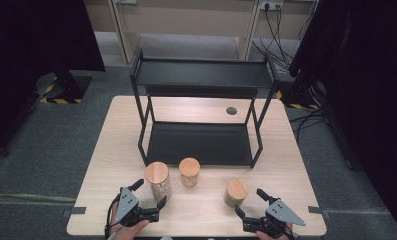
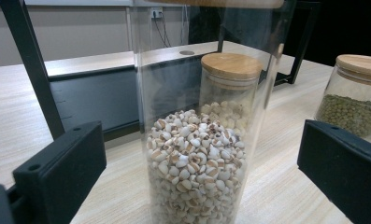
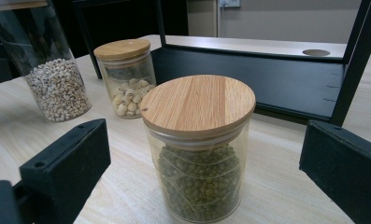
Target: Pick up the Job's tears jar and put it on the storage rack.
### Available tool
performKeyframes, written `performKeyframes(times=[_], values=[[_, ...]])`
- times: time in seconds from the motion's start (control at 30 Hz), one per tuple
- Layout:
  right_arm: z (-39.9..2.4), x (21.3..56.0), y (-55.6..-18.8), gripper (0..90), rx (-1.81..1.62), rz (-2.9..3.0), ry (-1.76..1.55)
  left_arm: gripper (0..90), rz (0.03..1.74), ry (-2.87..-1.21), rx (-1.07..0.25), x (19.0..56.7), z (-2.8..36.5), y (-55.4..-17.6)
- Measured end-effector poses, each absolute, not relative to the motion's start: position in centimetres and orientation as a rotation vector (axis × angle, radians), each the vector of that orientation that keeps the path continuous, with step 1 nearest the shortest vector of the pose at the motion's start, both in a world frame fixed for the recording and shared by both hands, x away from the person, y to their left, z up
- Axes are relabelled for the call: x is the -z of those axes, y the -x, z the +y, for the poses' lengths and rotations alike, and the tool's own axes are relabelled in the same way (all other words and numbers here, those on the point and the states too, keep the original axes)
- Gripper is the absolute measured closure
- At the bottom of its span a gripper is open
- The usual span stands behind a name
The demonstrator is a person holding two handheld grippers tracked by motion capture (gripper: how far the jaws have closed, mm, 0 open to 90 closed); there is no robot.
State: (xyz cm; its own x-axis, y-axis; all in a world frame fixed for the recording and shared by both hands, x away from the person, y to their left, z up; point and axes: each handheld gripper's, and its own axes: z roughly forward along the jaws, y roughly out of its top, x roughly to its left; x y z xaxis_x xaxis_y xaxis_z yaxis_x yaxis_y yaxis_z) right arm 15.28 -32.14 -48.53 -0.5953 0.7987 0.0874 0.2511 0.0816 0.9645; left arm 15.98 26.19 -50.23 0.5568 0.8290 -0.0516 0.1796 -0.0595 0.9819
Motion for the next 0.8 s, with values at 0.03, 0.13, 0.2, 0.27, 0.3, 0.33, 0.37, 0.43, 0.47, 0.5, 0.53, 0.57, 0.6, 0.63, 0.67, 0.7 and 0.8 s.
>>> performKeyframes(times=[0.03, 0.13, 0.2, 0.27, 0.3, 0.33, 0.37, 0.43, 0.47, 0.5, 0.53, 0.57, 0.6, 0.63, 0.67, 0.7, 0.8], values=[[-32.14, 48.53, -15.27, 2.1, -1.536, 1.895, -1.034, 0.7, 0.882, -1.572, -0.664, 50.24, 26.18, -15.97], [-32.14, 48.54, -15.27, 2.1, -1.537, 1.894, -1.035, 0.7, 0.882, -1.571, -0.665, 50.24, 26.19, -15.94], [-32.14, 48.53, -15.27, 2.1, -1.538, 1.894, -1.037, 0.8, 0.882, -1.570, -0.665, 50.23, 26.19, -15.93], [-32.12, 48.54, -15.28, 2.1, -1.537, 1.896, -1.038, 0.8, 0.883, -1.570, -0.666, 50.23, 26.20, -15.93], [-32.13, 48.54, -15.31, 2.1, -1.538, 1.896, -1.038, 0.8, 0.885, -1.570, -0.666, 50.25, 26.20, -15.93], [-32.12, 48.54, -15.31, 2.1, -1.539, 1.896, -1.042, 0.8, 0.885, -1.570, -0.666, 50.25, 26.20, -15.93], [-32.12, 48.54, -15.31, 2.1, -1.539, 1.896, -1.042, 0.8, 0.885, -1.569, -0.666, 50.26, 26.19, -15.92], [-32.11, 48.55, -15.31, 2.1, -1.539, 1.895, -1.044, 0.8, 0.885, -1.569, -0.666, 50.27, 26.18, -15.92], [-32.11, 48.55, -15.31, 2.1, -1.539, 1.895, -1.044, 0.8, 0.884, -1.569, -0.666, 50.27, 26.18, -15.93], [-32.10, 48.56, -15.31, 2.1, -1.539, 1.895, -1.045, 0.8, 0.884, -1.569, -0.667, 50.29, 26.16, -15.92], [-32.10, 48.57, -15.31, 2.1, -1.539, 1.895, -1.045, 0.9, 0.885, -1.569, -0.666, 50.29, 26.15, -15.91], [-32.09, 48.58, -15.30, 2.1, -1.539, 1.894, -1.046, 0.9, 0.885, -1.568, -0.666, 50.30, 26.13, -15.90], [-32.09, 48.57, -15.29, 2.1, -1.540, 1.893, -1.048, 0.8, 0.884, -1.568, -0.667, 50.31, 26.11, -15.90], [-32.09, 48.58, -15.29, 2.1, -1.540, 1.893, -1.047, 0.9, 0.884, -1.568, -0.667, 50.31, 26.09, -15.90], [-32.10, 48.59, -15.30, 2.1, -1.541, 1.893, -1.046, 1.0, 0.884, -1.568, -0.667, 50.32, 26.08, -15.90], [-32.10, 48.59, -15.31, 2.1, -1.542, 1.893, -1.047, 1.0, 0.885, -1.568, -0.666, 50.33, 26.07, -15.90], [-32.10, 48.62, -15.34, 2.1, -1.545, 1.892, -1.048, 1.0, 0.887, -1.570, -0.663, 50.36, 26.02, -15.92]])
